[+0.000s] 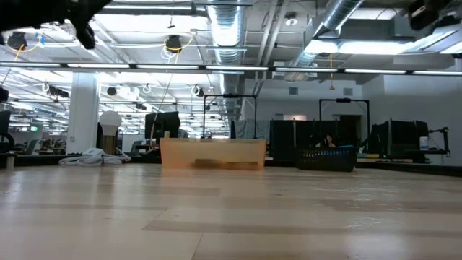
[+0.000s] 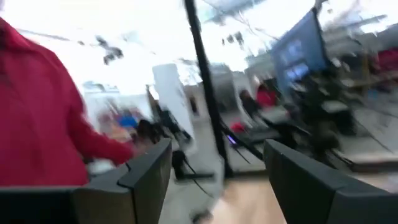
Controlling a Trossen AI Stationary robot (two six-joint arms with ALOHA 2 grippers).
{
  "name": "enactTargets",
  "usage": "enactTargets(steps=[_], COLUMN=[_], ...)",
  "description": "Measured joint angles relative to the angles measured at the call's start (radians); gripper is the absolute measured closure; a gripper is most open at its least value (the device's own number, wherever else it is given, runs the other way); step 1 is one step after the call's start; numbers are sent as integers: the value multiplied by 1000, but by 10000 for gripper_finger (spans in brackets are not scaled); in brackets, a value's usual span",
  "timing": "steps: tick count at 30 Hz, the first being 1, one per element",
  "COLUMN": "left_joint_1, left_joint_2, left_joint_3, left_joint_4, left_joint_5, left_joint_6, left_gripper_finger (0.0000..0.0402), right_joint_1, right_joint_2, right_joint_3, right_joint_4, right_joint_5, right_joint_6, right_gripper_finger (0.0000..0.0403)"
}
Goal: Pick & Place School Supplies
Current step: Return to Home Position
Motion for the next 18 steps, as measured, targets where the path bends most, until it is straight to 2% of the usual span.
enactTargets(steps=[2,5,9,12,18], left_joint_1=[0,0,2,2,-1], left_joint_2=[20,44,66,96,180], left_joint_3=[-86,-205,-221,-222,-222], left_joint_4=[97,250,185,152,149], left_joint_5=[-9,-21,-51,-52,-4], left_joint_6=[-32,-39,-41,-31,-59], left_gripper_finger=[324,324,324,324,324], right_joint_1=[0,-14,-53,-80,-106], right_joint_2=[0,0,1,0,1], right_joint_3=[-104,-248,-249,-249,-249], right_joint_4=[153,272,96,51,24], right_joint_5=[-13,-3,51,45,-61], right_joint_6=[13,43,188,208,211], right_gripper_finger=[159,159,159,159,159])
